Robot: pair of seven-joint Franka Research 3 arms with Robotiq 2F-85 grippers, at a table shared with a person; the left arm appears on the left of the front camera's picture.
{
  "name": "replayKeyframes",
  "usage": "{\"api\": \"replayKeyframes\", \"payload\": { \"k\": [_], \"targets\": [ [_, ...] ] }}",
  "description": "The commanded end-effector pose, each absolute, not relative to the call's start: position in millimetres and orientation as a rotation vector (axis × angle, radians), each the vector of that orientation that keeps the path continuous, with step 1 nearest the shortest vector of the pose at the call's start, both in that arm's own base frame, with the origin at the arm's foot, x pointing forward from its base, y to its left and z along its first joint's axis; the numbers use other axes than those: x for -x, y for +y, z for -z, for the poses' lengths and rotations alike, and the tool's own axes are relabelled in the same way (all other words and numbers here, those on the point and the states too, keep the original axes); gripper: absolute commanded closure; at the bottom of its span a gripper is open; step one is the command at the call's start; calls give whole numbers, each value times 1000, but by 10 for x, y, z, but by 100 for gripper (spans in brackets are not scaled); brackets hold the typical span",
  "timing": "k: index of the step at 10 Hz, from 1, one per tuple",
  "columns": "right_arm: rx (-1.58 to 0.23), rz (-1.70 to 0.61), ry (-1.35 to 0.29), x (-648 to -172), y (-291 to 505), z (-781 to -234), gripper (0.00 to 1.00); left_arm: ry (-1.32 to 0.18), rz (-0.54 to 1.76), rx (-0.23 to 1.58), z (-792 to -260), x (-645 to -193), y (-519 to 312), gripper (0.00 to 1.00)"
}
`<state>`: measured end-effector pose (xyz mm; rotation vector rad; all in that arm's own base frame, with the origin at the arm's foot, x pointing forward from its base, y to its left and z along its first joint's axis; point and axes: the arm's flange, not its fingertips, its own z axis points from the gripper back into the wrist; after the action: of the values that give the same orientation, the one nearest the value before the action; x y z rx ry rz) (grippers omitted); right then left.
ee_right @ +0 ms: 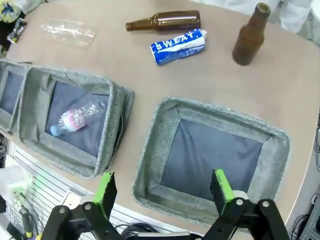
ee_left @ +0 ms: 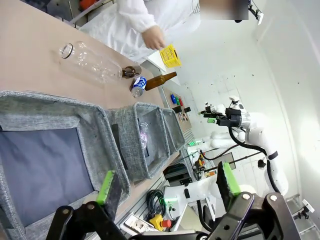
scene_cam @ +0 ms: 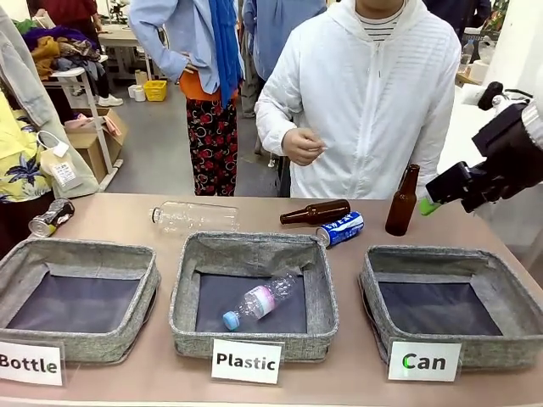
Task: Sort the can waste into the basket.
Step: Pick up the can waste from the table and place it in the right Fabric basket.
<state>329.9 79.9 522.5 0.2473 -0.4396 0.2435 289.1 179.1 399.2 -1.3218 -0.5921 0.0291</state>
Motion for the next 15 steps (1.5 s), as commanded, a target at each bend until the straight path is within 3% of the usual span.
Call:
{"api": "replayKeyframes", "payload": {
  "k": [1, 4, 8, 10, 11, 14, 15],
  "targets": [
    [-240, -290, -460, -3311, 785, -5228, 0, -620, -14, 1335, -4002, -2890, 1794, 0],
    [-259, -414, -451, -3725, 918, -5159, 0, -620, -14, 1335, -4002, -2890, 1794, 0],
    [-141, -651, -335, -4308, 1289, -4917, 0, -620, -14, 1335, -4002, -2890, 1794, 0],
    [67, -988, -248, -4551, 1405, -4800, 0, -620, -14, 1335, -4002, -2890, 1794, 0],
    [89, -1165, -210, -4586, 1451, -4785, 0, -620, -14, 1335, -4002, -2890, 1794, 0],
    [-128, -1799, 52, -4682, 1417, -4721, 0, -620, -14, 1335, -4002, -2890, 1794, 0],
    [-201, -1932, 62, -4684, 1352, -4716, 0, -620, -14, 1335, -4002, -2890, 1794, 0]
  ]
}}
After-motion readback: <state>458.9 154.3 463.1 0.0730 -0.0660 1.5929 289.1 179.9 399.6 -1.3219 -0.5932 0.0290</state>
